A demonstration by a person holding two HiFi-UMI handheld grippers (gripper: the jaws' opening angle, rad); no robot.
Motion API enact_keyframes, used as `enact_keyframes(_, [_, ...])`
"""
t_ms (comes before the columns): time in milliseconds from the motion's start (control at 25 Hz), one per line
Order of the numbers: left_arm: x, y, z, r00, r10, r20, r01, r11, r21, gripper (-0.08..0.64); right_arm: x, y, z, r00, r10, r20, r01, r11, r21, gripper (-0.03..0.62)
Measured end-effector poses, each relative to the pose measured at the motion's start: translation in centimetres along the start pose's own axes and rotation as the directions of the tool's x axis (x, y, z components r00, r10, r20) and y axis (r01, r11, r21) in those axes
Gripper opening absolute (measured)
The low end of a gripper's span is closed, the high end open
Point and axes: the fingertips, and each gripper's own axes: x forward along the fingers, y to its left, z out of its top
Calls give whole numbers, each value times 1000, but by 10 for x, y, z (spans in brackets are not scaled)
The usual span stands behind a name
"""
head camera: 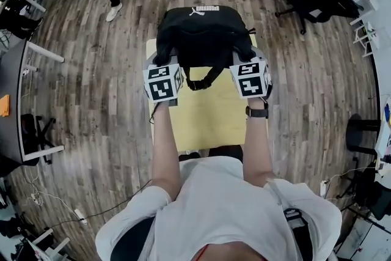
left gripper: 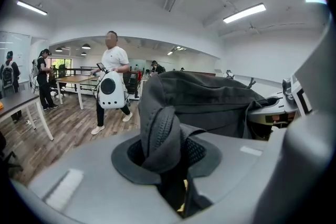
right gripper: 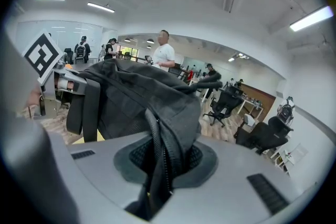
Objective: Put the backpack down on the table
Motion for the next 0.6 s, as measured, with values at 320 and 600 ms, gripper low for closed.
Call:
enact_keyframes(320, [35, 7, -34, 998, -1, -57, 0, 1000, -14, 90, 40, 4, -34, 998, 54, -45, -52, 998, 41, 48])
enact_keyframes(600, [60, 13, -67, 993, 21, -116, -24, 999, -25, 91, 74, 11, -67, 990, 105, -93, -99, 993, 68, 48])
